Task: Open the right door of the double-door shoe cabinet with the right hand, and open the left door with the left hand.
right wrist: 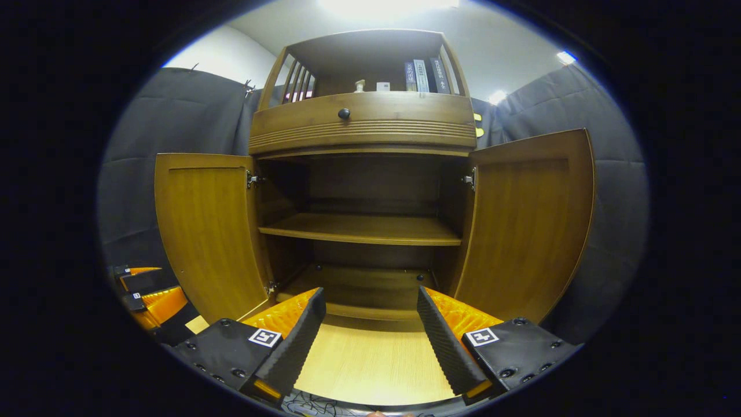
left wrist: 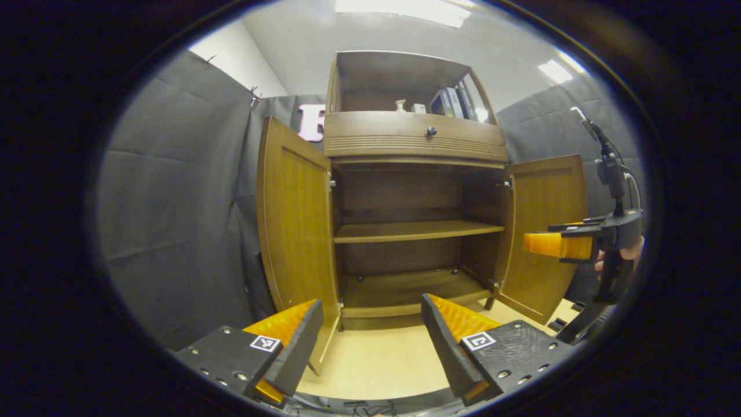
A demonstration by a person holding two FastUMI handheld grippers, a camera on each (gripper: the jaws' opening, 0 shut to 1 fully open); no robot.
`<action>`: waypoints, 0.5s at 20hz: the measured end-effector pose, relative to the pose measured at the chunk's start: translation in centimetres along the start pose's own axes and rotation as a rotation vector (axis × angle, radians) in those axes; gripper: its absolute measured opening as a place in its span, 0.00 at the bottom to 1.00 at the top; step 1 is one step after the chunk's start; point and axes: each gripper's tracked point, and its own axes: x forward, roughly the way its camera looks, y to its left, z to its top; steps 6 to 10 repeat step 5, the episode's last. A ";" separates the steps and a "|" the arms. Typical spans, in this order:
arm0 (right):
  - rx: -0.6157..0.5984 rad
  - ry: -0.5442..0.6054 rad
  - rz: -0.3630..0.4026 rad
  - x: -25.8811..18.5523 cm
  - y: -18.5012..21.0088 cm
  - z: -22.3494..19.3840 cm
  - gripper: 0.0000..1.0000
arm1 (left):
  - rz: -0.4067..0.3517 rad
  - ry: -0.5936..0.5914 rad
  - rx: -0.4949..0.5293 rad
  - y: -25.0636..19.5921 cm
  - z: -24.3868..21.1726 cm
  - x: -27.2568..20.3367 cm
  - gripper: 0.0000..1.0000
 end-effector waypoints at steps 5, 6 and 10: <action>-0.004 0.015 -0.035 -0.9 -0.4 -0.8 0.96 | -0.031 0.004 -0.037 0.7 -0.9 1.5 0.99; -0.004 0.015 -0.035 -0.9 -0.4 -0.8 0.96 | -0.031 0.004 -0.037 0.7 -0.9 1.5 0.99; -0.004 0.015 -0.035 -0.9 -0.4 -0.8 0.96 | -0.031 0.004 -0.037 0.7 -0.9 1.5 0.99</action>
